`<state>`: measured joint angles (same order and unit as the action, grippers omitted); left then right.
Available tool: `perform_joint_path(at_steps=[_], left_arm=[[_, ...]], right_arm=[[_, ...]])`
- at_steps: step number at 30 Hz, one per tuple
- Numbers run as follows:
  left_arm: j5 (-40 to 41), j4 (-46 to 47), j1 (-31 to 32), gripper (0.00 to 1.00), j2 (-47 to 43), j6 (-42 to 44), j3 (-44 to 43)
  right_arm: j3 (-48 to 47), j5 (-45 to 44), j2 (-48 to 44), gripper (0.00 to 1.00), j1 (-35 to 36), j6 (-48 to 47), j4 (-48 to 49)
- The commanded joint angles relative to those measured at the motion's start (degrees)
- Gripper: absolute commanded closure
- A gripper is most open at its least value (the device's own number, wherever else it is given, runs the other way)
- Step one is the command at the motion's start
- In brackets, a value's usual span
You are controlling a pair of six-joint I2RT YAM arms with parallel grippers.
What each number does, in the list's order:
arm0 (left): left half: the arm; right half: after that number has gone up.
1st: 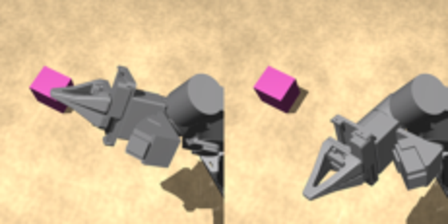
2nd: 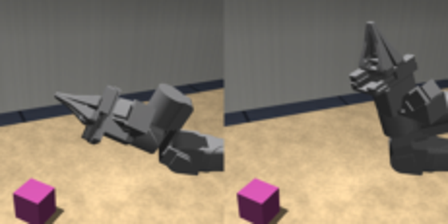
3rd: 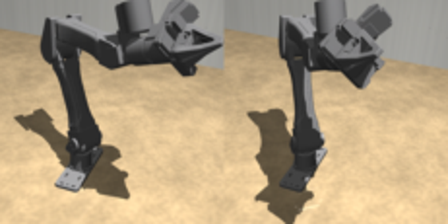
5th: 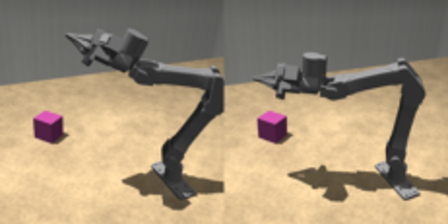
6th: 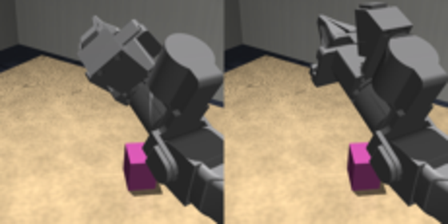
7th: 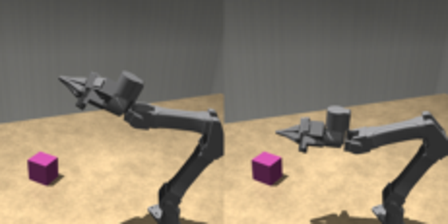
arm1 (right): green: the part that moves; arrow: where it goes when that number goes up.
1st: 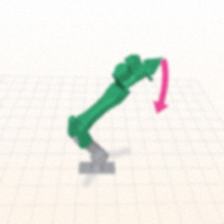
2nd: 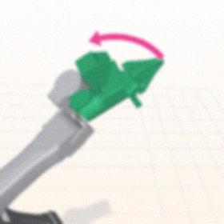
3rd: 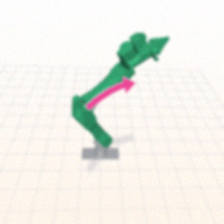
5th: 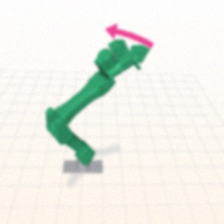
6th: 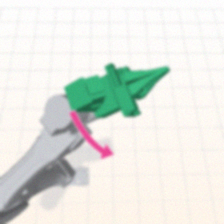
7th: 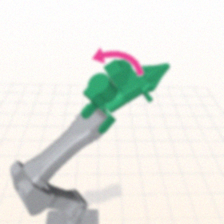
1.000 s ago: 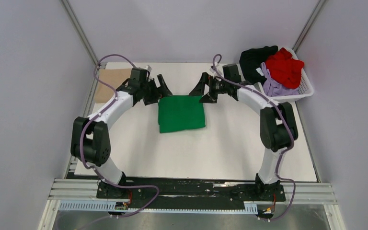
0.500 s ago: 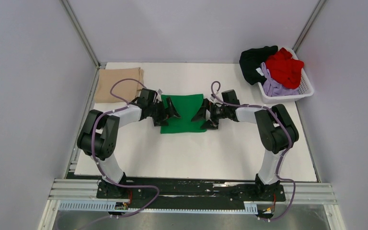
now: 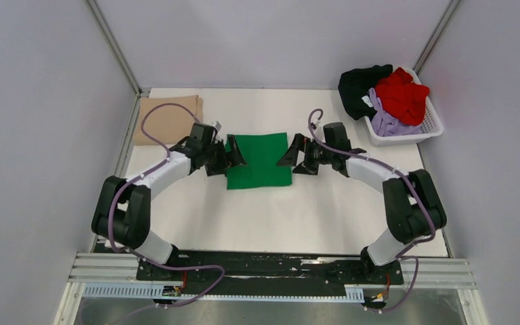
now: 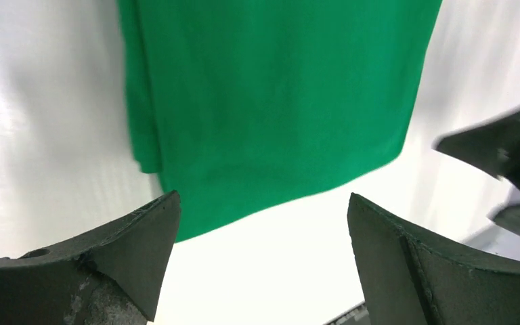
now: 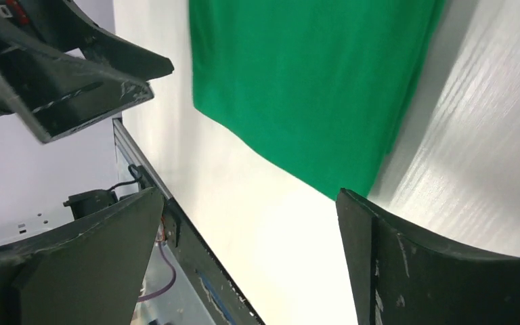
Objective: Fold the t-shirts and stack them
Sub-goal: Smooth out wrinkles on the folded tshirt, then put the neatly folded tshirt into the corner of the board with the left arm
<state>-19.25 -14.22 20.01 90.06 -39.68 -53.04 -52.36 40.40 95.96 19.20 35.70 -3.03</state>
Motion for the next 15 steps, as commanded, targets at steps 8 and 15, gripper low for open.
perform_joint_path(at_steps=[8,15], left_arm=[[15.54,-10.46,-2.15,0.00,7.38,7.05,-12.49],[13.32,-10.00,-1.58,0.00,17.54,6.59,-17.28]], right_arm=[[7.70,-8.89,-17.89,0.00,-3.97,-4.13,-1.27],[11.39,-15.23,-27.07,0.00,-5.21,-10.86,-9.10]])
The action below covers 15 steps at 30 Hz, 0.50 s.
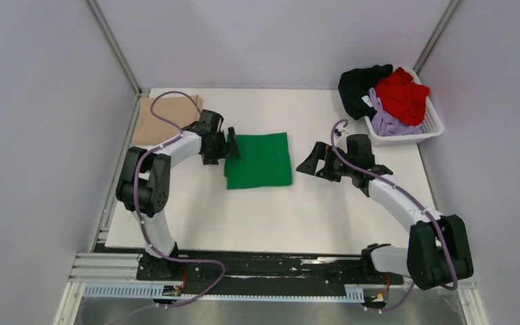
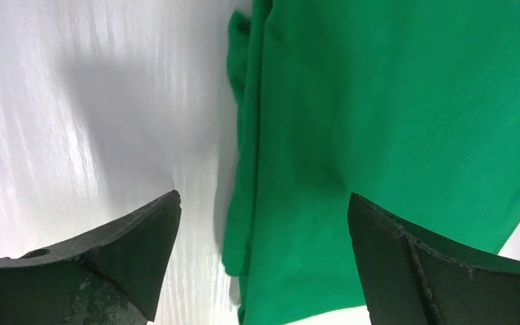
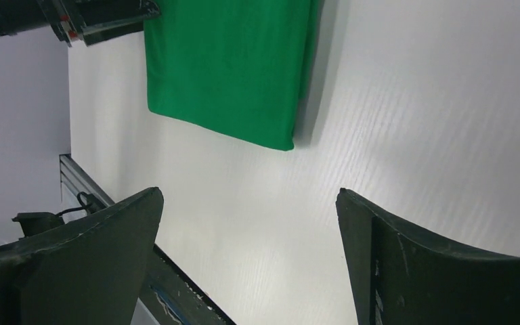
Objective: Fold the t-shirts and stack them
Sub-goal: Put the neatly folded tshirt into the corner of the board with the left arm
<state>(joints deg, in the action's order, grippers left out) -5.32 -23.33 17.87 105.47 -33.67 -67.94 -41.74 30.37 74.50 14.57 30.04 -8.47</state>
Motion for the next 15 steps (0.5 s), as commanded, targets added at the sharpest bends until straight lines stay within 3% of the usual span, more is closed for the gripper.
perform_joint_path(at_steps=[1,5,11,15], left_arm=[[-0.93,-0.65,0.79,0.00,2.56,0.22,-2.37],[-1.48,-0.05,3.20,0.02,5.20,-0.96,-2.19],[4.24,-4.66,8.42,0.16,10.58,-2.42,-6.56],[12.29,-11.80,11.62,0.39,15.91,-3.25,-13.63]], right_arm=[[1.13,-6.22,-6.95,0.00,-0.78,-5.88,-4.60],[2.19,-8.73,-10.22,0.00,-1.34,-6.70,-6.60],[2.83,-9.54,-13.39,0.00,-1.53,-6.93,-6.96],[3.68,-10.48,-14.60,0.00,-1.54,-6.93,-6.99]])
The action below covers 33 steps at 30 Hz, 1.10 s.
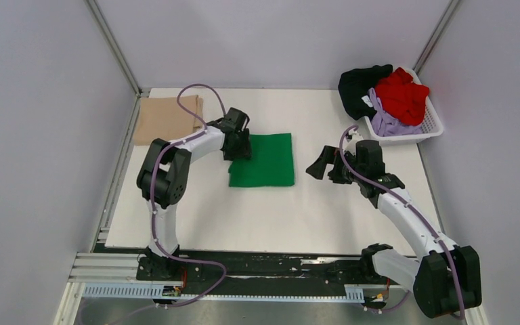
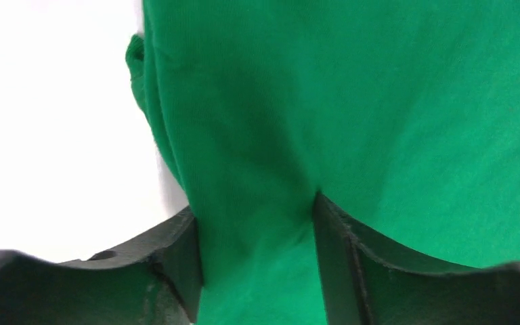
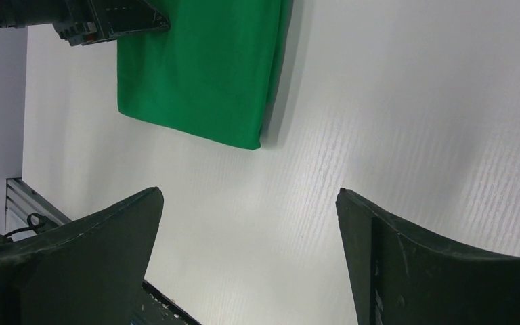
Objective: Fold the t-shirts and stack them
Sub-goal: Put the neatly folded tshirt into the corner of the board with the left arm
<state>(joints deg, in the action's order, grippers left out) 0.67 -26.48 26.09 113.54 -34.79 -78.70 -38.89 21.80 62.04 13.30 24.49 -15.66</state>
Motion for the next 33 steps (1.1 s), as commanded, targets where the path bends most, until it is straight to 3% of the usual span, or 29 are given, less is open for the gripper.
perform_joint_path(at_steps=[1,4,6,8,18,25,33], left_arm=[[9.12,-11.00,3.91,0.50,8.68,-2.26,-5.20],[13.69,-15.42,5.35,0.69,12.28,-2.26,-9.23],[16.29,-17.17,5.49,0.89,13.48,-1.54,-12.68],[20.01,-19.01,5.50,1.00,14.00,-0.02,-15.35],[47.29,-19.16,4.21,1.00,13.85,19.37,-28.05],[51.21,-7.77,-0.66,1.00,10.02,36.76,-27.84],[52.18,2.10,-7.11,1.00,8.03,49.15,-30.01]], right_arm=[[1.03,-2.20,-2.52,0.00,-0.29,-1.33,0.13],[1.40,-2.70,-3.42,0.00,-0.36,-1.29,0.19],[1.52,-2.73,-3.81,0.00,-0.38,-1.31,0.06],[1.67,-2.85,-4.23,0.00,-0.38,-1.34,0.15],[2.90,-7.68,-6.17,0.00,-0.34,0.50,0.65],[4.30,-13.86,-9.63,0.00,-0.38,1.87,0.88],[5.06,-15.45,-11.03,0.00,-0.35,1.70,1.81]])
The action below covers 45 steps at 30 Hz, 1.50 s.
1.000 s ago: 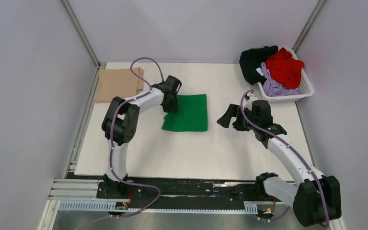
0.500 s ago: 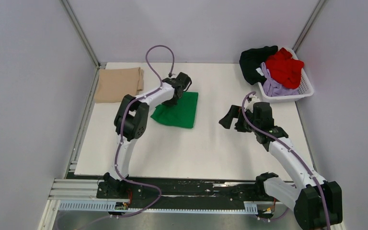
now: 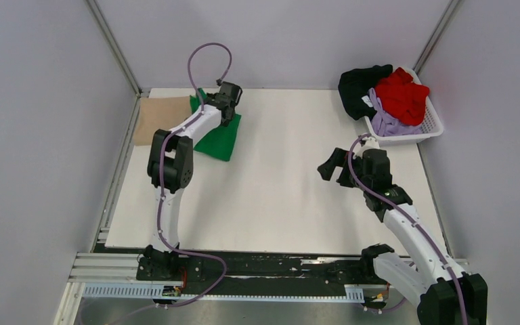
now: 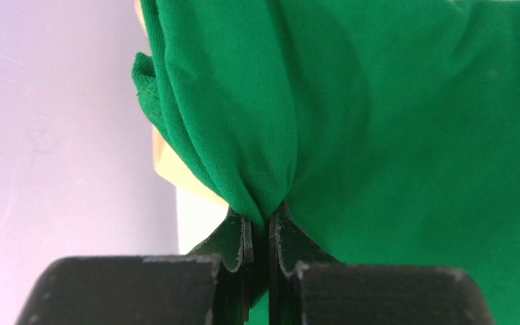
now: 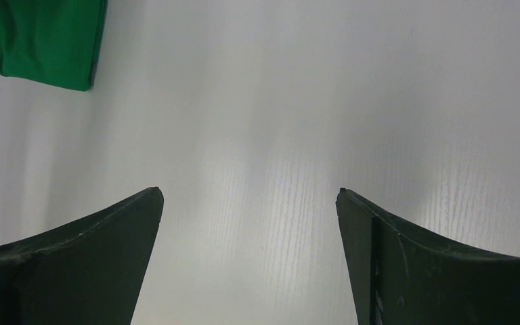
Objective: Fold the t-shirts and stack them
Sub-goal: Put the neatly folded tshirt into the corner of the board with the left arm
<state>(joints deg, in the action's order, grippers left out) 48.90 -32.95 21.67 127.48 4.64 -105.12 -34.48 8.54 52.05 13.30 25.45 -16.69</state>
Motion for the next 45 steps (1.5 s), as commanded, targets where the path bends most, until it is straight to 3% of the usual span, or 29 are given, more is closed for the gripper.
perform_joint_path(at_steps=[1,9,23,34,45], left_arm=[[3.80,8.94,-3.09,1.00,-6.01,11.25,-4.03],[1.22,9.42,-4.71,1.00,-8.36,16.50,-7.40],[0.07,7.86,-5.01,1.00,-14.13,18.08,-9.71],[-10.89,7.05,-9.77,1.00,-11.95,16.88,-7.42],[-11.67,10.93,-14.90,1.00,-4.13,18.63,-7.18]], right_arm=[[0.64,-2.46,-0.81,0.00,-0.33,0.74,2.87],[0.47,-3.76,0.43,0.00,-0.38,0.76,2.80],[0.38,-4.66,1.03,0.00,-0.38,0.95,2.49],[0.04,-6.92,2.26,0.00,-0.38,1.00,2.54],[-1.60,-11.83,4.31,0.00,-0.36,0.43,0.69]])
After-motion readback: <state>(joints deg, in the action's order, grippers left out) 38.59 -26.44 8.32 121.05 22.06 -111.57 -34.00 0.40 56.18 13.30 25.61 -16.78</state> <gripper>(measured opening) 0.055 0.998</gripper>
